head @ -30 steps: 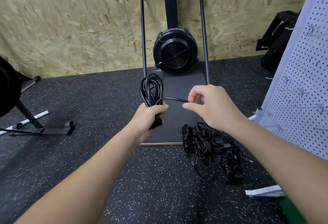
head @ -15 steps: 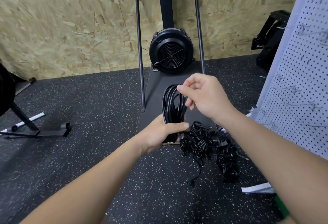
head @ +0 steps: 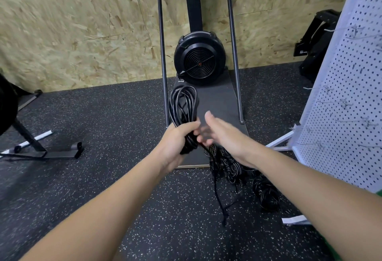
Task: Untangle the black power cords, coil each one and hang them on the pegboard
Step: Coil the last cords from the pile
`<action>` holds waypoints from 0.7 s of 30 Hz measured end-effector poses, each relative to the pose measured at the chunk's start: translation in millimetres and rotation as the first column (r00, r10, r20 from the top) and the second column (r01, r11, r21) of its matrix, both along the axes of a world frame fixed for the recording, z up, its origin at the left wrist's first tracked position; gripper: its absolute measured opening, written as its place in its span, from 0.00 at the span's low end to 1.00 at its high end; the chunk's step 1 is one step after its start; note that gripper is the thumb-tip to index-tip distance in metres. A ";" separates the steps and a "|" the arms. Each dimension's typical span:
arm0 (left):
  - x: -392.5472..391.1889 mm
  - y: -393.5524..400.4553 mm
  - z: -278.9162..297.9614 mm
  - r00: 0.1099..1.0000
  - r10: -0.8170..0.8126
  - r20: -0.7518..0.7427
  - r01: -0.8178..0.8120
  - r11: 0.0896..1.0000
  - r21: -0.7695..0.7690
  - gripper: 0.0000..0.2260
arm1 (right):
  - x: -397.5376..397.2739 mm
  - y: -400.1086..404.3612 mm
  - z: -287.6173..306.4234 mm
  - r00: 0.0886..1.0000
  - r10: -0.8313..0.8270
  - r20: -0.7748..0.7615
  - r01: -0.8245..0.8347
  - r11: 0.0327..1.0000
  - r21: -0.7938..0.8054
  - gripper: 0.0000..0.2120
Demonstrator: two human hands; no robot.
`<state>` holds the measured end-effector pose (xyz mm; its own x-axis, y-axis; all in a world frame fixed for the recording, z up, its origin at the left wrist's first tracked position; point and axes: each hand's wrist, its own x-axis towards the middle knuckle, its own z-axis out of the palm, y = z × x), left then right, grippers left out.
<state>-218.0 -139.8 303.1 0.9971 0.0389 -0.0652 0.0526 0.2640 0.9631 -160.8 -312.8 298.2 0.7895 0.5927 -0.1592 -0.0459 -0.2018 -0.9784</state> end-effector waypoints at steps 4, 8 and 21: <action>6.3 13.2 6.2 0.993 0.119 0.004 -0.119 0.992 -0.039 0.03 | -21.2 -1.9 1.6 0.910 0.407 -0.084 -0.415 0.887 -0.203 0.28; 10.7 35.0 1.7 0.977 0.204 -0.067 -0.209 0.975 -0.077 0.09 | -19.1 -8.7 20.7 0.886 0.410 0.217 -0.279 0.845 -0.457 0.14; -13.0 54.2 1.0 0.963 0.047 -0.265 0.064 0.916 0.396 0.28 | 2.7 -30.8 59.5 0.798 0.247 0.550 -0.103 0.955 -0.279 0.08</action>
